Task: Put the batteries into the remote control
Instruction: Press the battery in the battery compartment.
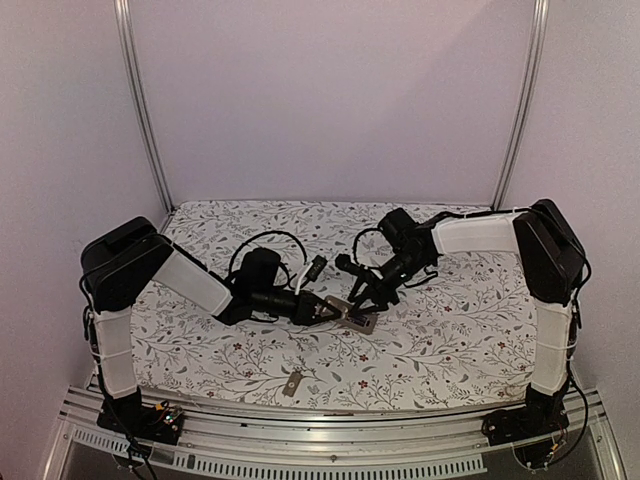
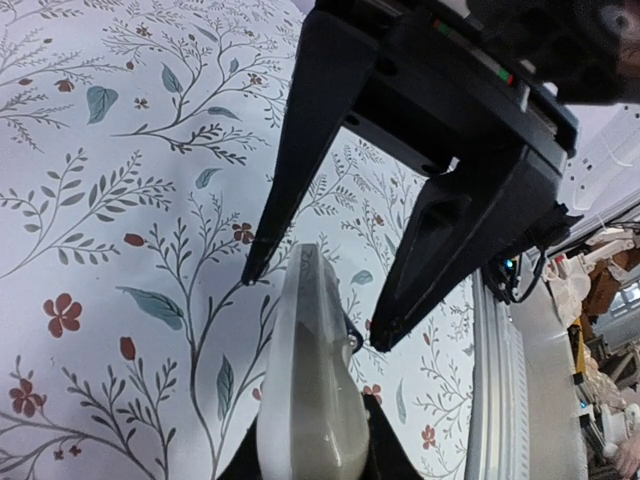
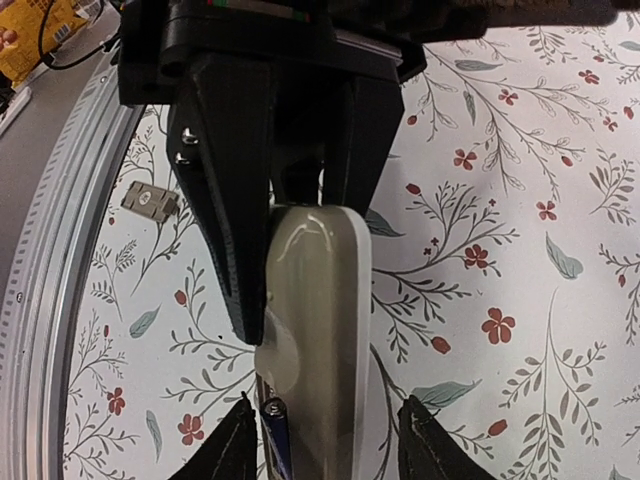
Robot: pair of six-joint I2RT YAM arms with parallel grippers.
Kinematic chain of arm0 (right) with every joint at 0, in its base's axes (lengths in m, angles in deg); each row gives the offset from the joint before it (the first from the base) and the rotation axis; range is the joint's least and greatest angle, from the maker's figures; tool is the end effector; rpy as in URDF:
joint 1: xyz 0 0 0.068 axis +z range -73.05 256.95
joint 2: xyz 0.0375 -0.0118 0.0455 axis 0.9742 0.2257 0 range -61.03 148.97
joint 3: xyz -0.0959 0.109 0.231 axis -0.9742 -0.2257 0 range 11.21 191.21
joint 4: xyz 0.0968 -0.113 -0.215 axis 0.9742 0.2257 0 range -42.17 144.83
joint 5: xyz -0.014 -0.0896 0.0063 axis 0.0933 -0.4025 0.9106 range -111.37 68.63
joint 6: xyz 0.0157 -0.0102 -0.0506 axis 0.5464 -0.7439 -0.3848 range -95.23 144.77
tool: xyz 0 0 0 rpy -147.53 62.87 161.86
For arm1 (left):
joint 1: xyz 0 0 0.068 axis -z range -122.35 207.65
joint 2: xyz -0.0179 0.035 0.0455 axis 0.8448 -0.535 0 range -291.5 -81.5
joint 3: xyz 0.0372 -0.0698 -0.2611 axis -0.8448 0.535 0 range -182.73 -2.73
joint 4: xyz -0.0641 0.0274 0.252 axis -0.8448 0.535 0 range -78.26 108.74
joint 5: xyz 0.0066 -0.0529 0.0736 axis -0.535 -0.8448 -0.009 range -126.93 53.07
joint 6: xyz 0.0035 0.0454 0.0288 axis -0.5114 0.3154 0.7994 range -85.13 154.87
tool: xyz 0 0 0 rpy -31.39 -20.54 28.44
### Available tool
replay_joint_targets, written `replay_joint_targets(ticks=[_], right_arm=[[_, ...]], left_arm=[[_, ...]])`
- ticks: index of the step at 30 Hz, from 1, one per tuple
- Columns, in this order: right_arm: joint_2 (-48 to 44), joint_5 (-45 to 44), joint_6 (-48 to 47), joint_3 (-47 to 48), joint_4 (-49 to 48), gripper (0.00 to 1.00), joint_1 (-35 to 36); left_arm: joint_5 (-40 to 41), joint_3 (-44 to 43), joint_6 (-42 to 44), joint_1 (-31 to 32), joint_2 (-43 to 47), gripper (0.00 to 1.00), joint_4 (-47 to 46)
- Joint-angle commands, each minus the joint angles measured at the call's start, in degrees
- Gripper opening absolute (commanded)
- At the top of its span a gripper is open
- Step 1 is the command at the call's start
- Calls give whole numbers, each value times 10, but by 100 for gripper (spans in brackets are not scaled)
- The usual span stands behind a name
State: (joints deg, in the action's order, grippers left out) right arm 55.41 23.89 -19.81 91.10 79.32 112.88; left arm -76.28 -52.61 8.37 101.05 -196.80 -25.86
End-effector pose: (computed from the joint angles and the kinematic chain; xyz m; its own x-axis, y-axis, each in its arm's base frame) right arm 0.3149 0.2594 0.1603 -0.0941 -0.6782 -0.7288 -0.9745 -0.0869 0.2067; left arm 0.2599 -0.2768 0.1070 -0.7223 0.2081 -0.6595 0.6888 0.3010 -0.6595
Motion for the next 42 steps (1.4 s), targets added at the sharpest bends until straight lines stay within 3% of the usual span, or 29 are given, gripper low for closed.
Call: replay_joint_targets(ticks=[1,7,26,29,32,34,37,42], right_arm=[[23,9,-10,17,19,47,-2],[29,24,-12,22,19,43,-2],[36,-4,-16,2,15,15,-2],[28,-8,-13,-6,0,22,-2],[15,-9,-6,-12,-9,47,-2],[9,-7,-4,-18,-9,54,-2],[1,-15,-2,-33,-9,54,-2],[-7,-31,3,-45,-7,42,-5]], left_arm=[[38,11,16,11,-14,0,103],[39,8,17,12,-14,0,107],[43,10,17,13,-12,0,106],[42,10,17,13,-12,0,106],[42,11,17,13,-12,0,105],[43,12,16,13,-11,0,104],[42,14,14,13,-11,0,101],[40,14,15,13,-12,0,100]])
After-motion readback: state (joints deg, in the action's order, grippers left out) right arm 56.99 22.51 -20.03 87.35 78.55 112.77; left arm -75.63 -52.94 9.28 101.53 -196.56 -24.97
